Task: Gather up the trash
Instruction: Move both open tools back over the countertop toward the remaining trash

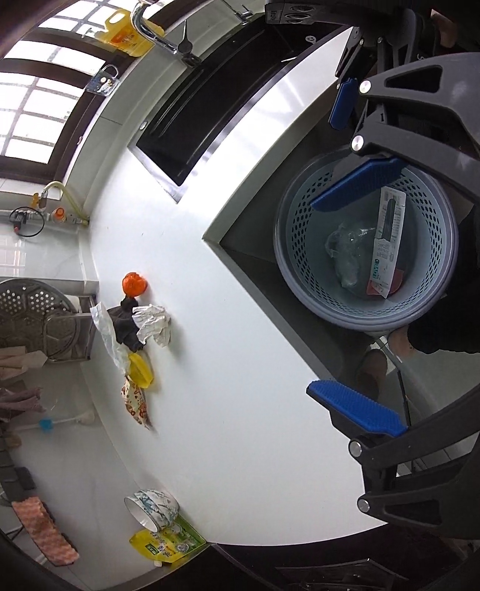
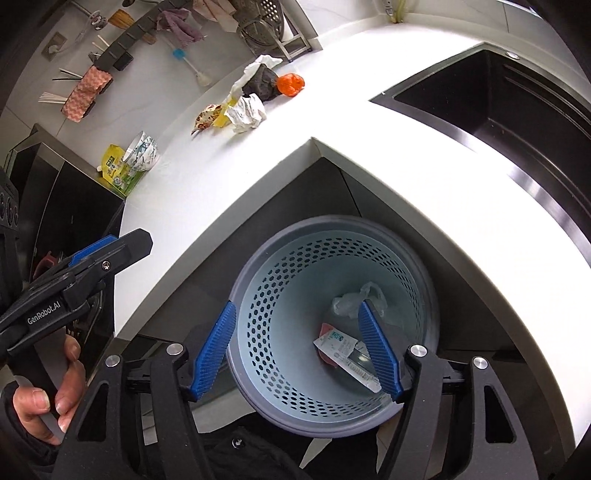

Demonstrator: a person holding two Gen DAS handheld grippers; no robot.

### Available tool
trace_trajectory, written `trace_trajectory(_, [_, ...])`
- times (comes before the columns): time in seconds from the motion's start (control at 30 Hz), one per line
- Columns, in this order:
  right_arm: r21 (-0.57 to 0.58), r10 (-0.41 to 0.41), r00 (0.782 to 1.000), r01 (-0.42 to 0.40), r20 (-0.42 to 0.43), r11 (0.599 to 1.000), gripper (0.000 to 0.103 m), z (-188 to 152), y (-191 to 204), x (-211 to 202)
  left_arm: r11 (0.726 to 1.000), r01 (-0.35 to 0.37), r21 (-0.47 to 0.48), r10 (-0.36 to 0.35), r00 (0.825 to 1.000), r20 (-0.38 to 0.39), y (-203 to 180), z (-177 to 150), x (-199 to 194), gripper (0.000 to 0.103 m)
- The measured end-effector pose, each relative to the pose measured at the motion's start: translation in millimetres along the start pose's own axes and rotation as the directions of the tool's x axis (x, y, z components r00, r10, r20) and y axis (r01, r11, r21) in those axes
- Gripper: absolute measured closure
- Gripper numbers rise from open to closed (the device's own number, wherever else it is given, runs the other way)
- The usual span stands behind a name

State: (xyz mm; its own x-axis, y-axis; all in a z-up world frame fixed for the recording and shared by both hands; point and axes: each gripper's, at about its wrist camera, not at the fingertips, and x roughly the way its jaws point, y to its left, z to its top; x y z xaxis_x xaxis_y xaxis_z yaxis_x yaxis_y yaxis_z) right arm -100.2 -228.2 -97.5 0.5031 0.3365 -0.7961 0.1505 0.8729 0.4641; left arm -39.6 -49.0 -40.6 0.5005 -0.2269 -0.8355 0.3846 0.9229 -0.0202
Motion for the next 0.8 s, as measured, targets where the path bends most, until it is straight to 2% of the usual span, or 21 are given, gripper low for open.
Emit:
trace_trajectory(0.33, [-0.076,0.004,0.997,0.002,0.077,0.997,0.033,30.5,31.5,-0.7,0.996,-0.064,-0.064,0.067,0.997,0.035,42.5,11.3,-18.2,0.010])
trace_trajectory(0.53, [-0.077,-0.017,0.994,0.026,0.112,0.997,0.033,51.0,45.5,6.6,0.995,-0.055,-0.079,0.060,0.996,0.064,65.7,34.1,-13.7,0.010])
trace_trajectory(0.8, [-0.040,-0.075,0.985,0.082,0.154,0.996,0.032,88.6,60.7,22.6,0.998,-0.025,-0.053,0.030,0.995,0.098,91.1,78.9,2.8,0.009])
